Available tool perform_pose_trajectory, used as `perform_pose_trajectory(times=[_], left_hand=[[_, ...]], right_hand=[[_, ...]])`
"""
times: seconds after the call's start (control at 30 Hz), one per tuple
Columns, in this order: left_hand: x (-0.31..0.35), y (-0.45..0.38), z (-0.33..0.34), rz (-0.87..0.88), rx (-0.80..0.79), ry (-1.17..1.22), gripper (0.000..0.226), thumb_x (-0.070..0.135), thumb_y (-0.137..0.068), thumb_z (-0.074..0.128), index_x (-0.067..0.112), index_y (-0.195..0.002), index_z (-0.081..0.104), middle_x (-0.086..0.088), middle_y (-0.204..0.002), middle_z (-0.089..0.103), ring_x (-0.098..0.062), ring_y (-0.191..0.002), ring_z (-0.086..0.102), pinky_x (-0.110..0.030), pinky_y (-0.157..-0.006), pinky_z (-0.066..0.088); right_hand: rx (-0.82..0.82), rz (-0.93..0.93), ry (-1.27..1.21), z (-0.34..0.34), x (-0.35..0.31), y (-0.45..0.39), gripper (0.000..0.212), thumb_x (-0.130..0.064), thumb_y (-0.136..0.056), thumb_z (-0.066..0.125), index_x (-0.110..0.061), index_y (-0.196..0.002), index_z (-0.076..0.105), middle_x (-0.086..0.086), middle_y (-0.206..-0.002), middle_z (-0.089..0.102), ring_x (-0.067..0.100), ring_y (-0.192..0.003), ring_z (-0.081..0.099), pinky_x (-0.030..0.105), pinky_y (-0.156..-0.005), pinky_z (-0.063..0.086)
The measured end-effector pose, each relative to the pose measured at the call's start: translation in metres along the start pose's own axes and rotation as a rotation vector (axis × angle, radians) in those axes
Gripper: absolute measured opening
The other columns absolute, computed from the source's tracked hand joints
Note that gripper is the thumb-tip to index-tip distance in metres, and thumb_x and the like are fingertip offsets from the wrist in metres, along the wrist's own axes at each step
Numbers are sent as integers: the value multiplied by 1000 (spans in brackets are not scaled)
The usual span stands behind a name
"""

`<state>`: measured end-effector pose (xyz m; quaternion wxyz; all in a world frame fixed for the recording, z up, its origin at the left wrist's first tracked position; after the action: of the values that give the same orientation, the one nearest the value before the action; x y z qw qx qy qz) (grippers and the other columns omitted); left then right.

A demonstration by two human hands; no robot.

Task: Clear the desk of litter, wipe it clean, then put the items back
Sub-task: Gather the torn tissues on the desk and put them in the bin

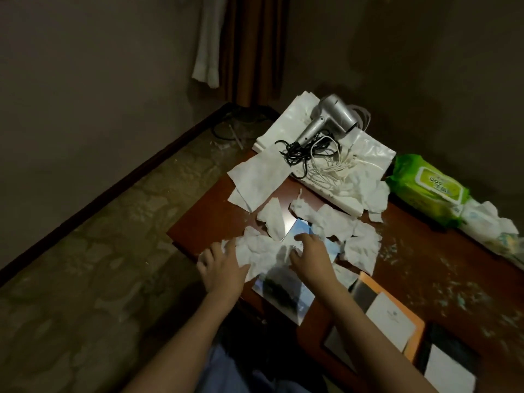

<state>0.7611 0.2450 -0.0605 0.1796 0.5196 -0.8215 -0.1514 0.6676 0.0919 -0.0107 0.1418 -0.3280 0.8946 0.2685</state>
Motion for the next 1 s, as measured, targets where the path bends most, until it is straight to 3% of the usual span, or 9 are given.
perform_pose_trajectory(times=[0.07, 0.2, 0.4, 0.5, 0.63, 0.77, 0.87, 0.93, 1.0], left_hand=[[6, -1, -2, 42, -24, -2, 61, 50, -93, 47, 28, -143, 22, -8, -140, 40, -26, -128, 35, -40, -101, 31], [9, -10, -7, 89, -118, 292, 43, 19, -97, 47, 16, -137, 34, -9, -134, 48, -25, -122, 47, -36, -99, 42], [-1, -25, -34, 115, -15, 575, 35, -9, -89, 37, 8, -110, 60, -9, -113, 52, -23, -102, 51, -25, -79, 40], [-1, -34, -56, 82, 61, 648, 32, -11, -88, 37, 5, -95, 64, -6, -102, 52, -18, -91, 52, -16, -67, 37], [17, -48, -84, 97, 159, 695, 14, 6, -94, 41, 10, -82, 47, -5, -92, 45, -12, -79, 44, -15, -55, 29], [48, -80, -90, 113, 174, 592, 30, 34, -93, 55, 4, -93, 57, -9, -95, 51, -17, -84, 45, -24, -67, 29], [69, -101, -86, 105, 178, 506, 27, 21, -93, 56, -6, -98, 60, -19, -108, 55, -19, -83, 44, -24, -69, 31], [79, -112, -80, 122, 155, 523, 18, 10, -91, 56, 2, -107, 57, -16, -120, 47, -17, -88, 46, -23, -72, 36], [84, -122, -71, 153, 109, 532, 40, 7, -89, 60, 10, -127, 50, -15, -136, 37, -25, -108, 50, -27, -84, 43]], right_hand=[[-13, -8, 11, 2, -5, -13, 37, -10, -93, 50, -4, -130, 51, 16, -131, 50, 27, -120, 45, 30, -95, 36], [-17, -34, 46, 5, -24, -44, 42, -10, -91, 52, -4, -132, 47, 17, -132, 48, 30, -121, 44, 33, -95, 37], [-87, -135, 143, 17, -47, -78, 51, -25, -94, 55, -12, -139, 38, 15, -132, 43, 30, -117, 49, 34, -90, 43], [-106, -153, 231, 28, -44, -87, 37, -24, -94, 54, -11, -127, 46, 12, -124, 45, 28, -108, 51, 32, -80, 44], [-27, -161, 218, 23, -29, -86, 14, -13, -93, 48, -2, -101, 54, 14, -105, 52, 29, -94, 52, 28, -62, 26], [114, -120, 128, 1, -7, -84, 13, -9, -91, 51, 0, -99, 57, 18, -103, 50, 33, -94, 49, 37, -63, 41], [141, -31, 178, -14, 13, -88, 21, -11, -92, 52, -1, -108, 59, 20, -121, 47, 36, -110, 44, 39, -76, 45], [117, 23, 180, -15, 25, -91, 20, -11, -92, 51, 0, -107, 60, 20, -127, 45, 36, -114, 43, 39, -81, 45], [89, 42, 176, -10, 33, -92, 20, -12, -91, 52, 0, -105, 60, 18, -120, 48, 34, -109, 47, 38, -79, 46]])
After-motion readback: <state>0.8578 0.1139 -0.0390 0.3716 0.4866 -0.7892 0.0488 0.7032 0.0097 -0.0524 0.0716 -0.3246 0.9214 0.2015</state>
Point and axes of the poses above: each hand's wrist, its own y-axis away from the middle knuckle, its own z-axis out of the palm, x = y × z, the point moved 3 cm from there along -y, towards the middle knuckle
